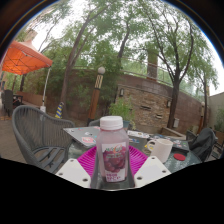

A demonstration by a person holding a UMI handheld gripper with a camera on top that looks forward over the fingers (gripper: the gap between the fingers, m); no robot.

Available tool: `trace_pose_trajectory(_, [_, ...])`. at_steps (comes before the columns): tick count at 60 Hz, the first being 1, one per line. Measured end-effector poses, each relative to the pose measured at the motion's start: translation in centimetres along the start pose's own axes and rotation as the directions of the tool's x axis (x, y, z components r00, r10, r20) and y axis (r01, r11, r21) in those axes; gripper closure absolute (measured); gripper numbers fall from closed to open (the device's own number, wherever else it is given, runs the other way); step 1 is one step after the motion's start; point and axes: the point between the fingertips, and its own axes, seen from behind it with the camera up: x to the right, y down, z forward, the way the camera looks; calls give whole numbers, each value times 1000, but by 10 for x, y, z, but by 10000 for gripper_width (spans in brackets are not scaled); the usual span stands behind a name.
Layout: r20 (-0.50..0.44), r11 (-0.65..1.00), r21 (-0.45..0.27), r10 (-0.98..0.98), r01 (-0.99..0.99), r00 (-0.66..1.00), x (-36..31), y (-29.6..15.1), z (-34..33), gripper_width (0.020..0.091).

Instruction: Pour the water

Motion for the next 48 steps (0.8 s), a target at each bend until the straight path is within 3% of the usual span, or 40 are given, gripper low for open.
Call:
trace_pose_trajectory(5, [59, 994, 68, 85, -89, 995, 4, -48, 8, 667])
trace_pose_trajectory(13, [125, 868, 117, 469, -482, 874, 46, -122, 39, 666])
trace_pose_trajectory(18, [183, 600, 74, 777, -797, 602, 105, -129, 62, 667])
trace_pose_trajectory(23, [214, 189, -41, 961, -981, 176, 128, -114, 84, 668])
trace_pose_trajectory(28, [212, -221, -223, 940, -949, -269, 140, -102, 97, 669])
trace_pose_trajectory(33, [166, -504, -303, 808, -809, -566, 143, -96, 112, 670])
trace_pose_trajectory(34, [158, -535, -276, 794, -799, -587, 136, -98, 117, 671])
trace_pose_trajectory(38, [135, -634, -290, 714, -717, -687, 143, -90, 112, 669])
trace_pose_trajectory(39, [123, -654, -325, 687, -683, -716, 152, -87, 102, 668])
trace_pose_trajectory(48, [159, -740, -311, 578, -597, -800, 172, -76, 99, 671])
